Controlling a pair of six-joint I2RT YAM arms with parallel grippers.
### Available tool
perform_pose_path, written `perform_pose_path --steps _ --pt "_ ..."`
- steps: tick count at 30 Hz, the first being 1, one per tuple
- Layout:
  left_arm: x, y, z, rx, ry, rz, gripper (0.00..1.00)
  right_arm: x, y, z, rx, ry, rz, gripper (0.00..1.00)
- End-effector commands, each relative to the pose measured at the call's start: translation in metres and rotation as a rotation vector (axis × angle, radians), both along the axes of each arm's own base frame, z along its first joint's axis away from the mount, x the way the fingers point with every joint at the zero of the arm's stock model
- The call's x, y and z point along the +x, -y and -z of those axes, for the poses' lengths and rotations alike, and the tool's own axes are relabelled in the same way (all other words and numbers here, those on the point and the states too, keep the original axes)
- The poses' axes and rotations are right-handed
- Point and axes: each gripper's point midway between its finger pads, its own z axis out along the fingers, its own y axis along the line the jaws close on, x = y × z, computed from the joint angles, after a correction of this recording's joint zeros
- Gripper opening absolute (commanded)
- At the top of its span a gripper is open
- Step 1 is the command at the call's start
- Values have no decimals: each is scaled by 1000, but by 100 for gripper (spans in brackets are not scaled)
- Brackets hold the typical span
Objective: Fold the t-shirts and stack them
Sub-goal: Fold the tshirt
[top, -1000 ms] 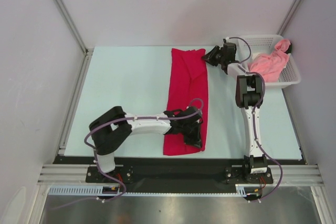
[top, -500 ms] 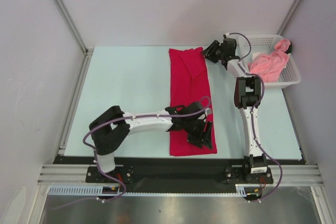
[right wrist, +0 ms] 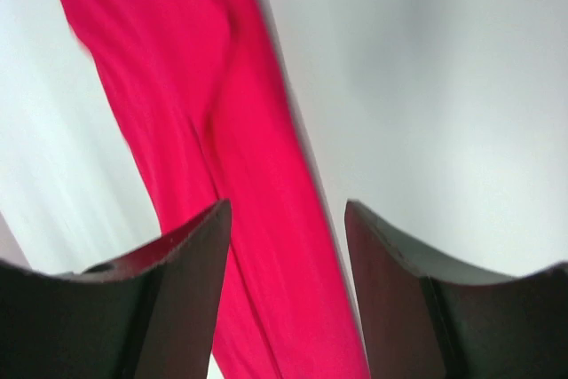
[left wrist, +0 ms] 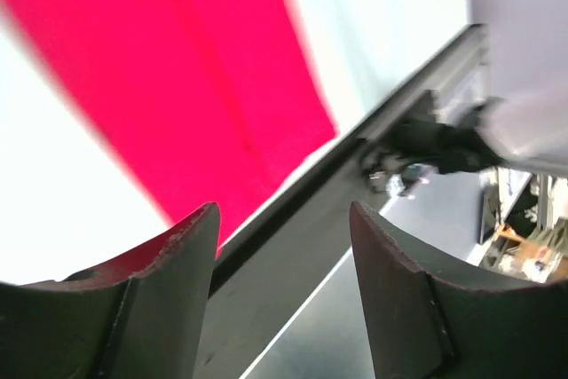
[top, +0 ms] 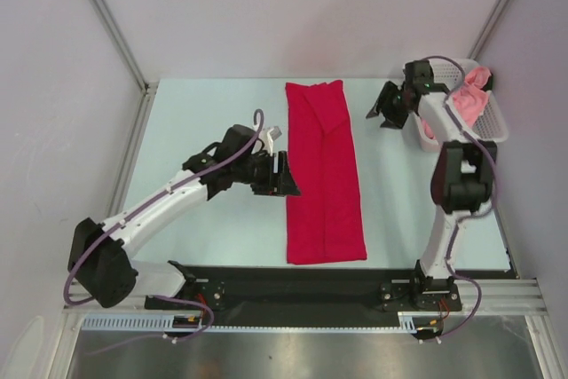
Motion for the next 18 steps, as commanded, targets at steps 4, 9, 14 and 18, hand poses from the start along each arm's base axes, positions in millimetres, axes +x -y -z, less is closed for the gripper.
perform_pose_path --steps 4,9,14,18 --pt "-21 -19 75 70 -266 21 63 -205 -40 10 3 -251 -205 60" --pt "-32 -21 110 56 -397 2 63 -324 -76 32 115 -364 -252 59" --pt "-54 -31 137 57 -487 -60 63 -375 -71 46 149 -363 -215 57" --pt "-68 -30 145 70 -519 -51 60 -393 -58 57 97 -381 -191 57"
